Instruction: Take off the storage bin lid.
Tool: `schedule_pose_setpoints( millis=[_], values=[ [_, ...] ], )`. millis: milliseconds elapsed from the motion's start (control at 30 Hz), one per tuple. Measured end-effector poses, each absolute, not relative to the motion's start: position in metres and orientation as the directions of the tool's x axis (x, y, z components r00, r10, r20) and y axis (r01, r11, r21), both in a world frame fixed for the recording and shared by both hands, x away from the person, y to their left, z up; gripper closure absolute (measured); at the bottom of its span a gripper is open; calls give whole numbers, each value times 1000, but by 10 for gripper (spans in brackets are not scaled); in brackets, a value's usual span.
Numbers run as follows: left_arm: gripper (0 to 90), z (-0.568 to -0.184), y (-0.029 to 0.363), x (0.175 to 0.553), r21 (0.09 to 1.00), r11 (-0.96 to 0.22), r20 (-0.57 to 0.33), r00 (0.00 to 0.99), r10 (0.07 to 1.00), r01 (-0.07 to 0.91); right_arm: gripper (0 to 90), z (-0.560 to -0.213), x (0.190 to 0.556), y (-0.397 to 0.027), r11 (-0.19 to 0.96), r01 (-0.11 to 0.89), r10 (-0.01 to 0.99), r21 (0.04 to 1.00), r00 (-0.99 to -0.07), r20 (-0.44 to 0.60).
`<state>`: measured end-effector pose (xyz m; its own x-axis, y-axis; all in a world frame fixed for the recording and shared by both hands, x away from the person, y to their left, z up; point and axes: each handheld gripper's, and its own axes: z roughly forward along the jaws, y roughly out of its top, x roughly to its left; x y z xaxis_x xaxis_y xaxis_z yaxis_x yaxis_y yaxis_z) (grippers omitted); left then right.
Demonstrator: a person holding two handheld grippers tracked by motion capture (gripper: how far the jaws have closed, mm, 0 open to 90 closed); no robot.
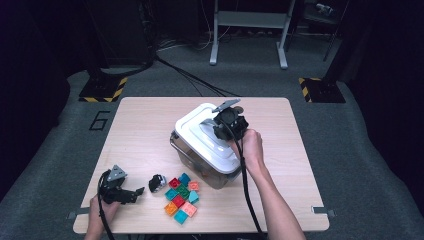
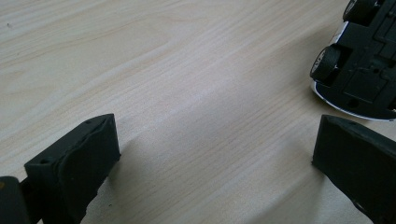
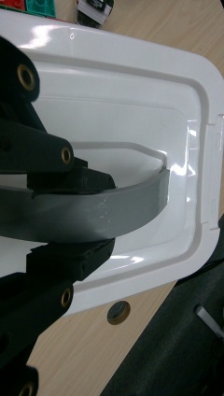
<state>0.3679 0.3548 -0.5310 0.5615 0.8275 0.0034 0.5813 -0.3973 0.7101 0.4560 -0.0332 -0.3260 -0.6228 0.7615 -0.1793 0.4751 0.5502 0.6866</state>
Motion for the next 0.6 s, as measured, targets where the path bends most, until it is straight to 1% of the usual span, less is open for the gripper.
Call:
schedule_pose_setpoints(
  millis=[100,167,200,233,267,333,600],
  values=[
    [4,-531,355,368,710,-397,2,562,827,581,680,-323,456,-41,545,477,769,690,-613,-183],
    [4,-531,355,368,709,-397,3,561,828,582,680,-320,455,-46,524,500,786,690,-595,-166],
    [4,-531,355,368,710,-397,3,562,827,581,680,-320,456,-49,525,482,783,702,-596,-177],
    [4,-531,355,368,710,-397,3,561,828,582,680,-318,455,-52,513,497,794,700,-584,-168],
    [4,-531,355,368,710,-398,3,562,827,581,680,-317,456,-56,514,492,794,703,-582,-173],
    [4,-531,355,368,710,-398,3,561,827,582,680,-315,455,-63,492,512,812,704,-561,-159],
    [4,-531,355,368,712,-393,1,559,829,582,680,-307,458,-95,433,533,857,727,-493,-149]
  ],
)
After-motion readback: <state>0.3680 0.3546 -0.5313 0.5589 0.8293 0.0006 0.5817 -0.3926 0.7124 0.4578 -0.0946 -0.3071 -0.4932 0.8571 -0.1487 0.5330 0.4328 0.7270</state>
